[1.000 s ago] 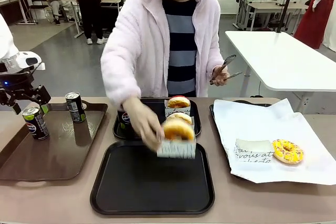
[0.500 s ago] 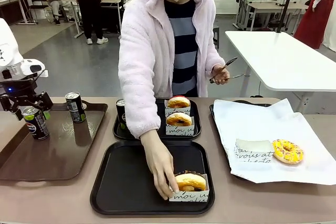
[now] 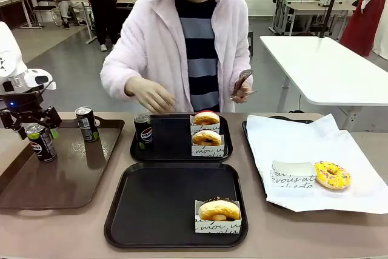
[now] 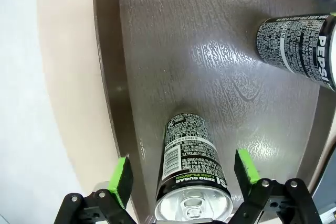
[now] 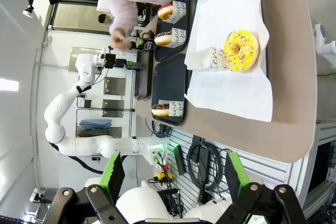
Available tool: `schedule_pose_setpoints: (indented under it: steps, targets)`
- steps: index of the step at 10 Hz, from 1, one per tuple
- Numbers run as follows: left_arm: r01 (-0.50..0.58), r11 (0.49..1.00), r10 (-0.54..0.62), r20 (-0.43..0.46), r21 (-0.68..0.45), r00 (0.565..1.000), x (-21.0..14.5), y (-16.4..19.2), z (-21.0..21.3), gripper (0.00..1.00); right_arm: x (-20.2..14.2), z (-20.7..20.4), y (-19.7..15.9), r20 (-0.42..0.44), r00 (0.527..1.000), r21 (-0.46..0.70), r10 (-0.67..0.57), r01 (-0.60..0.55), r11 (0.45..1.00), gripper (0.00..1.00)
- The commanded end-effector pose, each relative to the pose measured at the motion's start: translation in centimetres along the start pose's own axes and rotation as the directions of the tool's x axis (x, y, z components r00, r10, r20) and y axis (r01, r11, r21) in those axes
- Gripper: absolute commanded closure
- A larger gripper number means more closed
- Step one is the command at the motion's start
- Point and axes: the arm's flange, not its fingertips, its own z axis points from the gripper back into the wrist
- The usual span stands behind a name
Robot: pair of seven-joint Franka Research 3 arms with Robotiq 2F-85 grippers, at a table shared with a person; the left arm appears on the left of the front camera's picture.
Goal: Set up donuts and drinks on trays.
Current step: Pick up one Pepsi coke from the Handle tray and place it on the Flat Tray without a Pepsi coke.
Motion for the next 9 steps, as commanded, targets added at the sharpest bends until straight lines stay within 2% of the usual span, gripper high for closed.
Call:
schedule_pose_setpoints:
  steps: [1,2,3,6,7,8,9]
  targets:
    - [0.016,1.000,-0.016,0.006,0.016,1.000,-0.97,-0.02,0.13,0.00,-0.05,0.09,0.00,0.005,1.000,0.013,0.004,-0.004,1.000,0.00]
    - [0.018,1.000,-0.019,0.011,0.009,1.000,-1.21,0.06,0.23,0.00,-0.05,0.09,0.00,0.005,1.000,0.013,0.004,-0.004,1.000,0.00]
    - [0.023,1.000,-0.024,0.014,0.006,1.000,-1.32,0.15,0.34,0.10,-0.05,0.09,0.00,0.005,1.000,0.013,0.004,-0.004,1.000,0.00]
    - [0.034,0.999,-0.034,0.014,-0.001,0.999,-1.56,0.20,0.58,0.91,-0.05,0.09,0.00,0.005,1.000,0.013,0.004,-0.004,1.000,0.00]
    - [0.027,1.000,-0.027,0.007,0.005,1.000,-1.70,0.24,0.55,1.00,-0.05,0.09,0.00,0.005,1.000,0.013,0.004,-0.004,1.000,0.00]
    - [0.020,1.000,-0.020,-0.001,0.011,1.000,-1.68,0.26,0.67,1.00,-0.05,0.09,0.00,0.005,1.000,0.013,0.004,-0.004,1.000,0.00]
    - [0.015,1.000,-0.015,-0.005,0.010,1.000,-1.74,0.25,0.82,0.89,-0.05,0.09,0.00,0.005,1.000,0.013,0.004,-0.004,1.000,0.00]
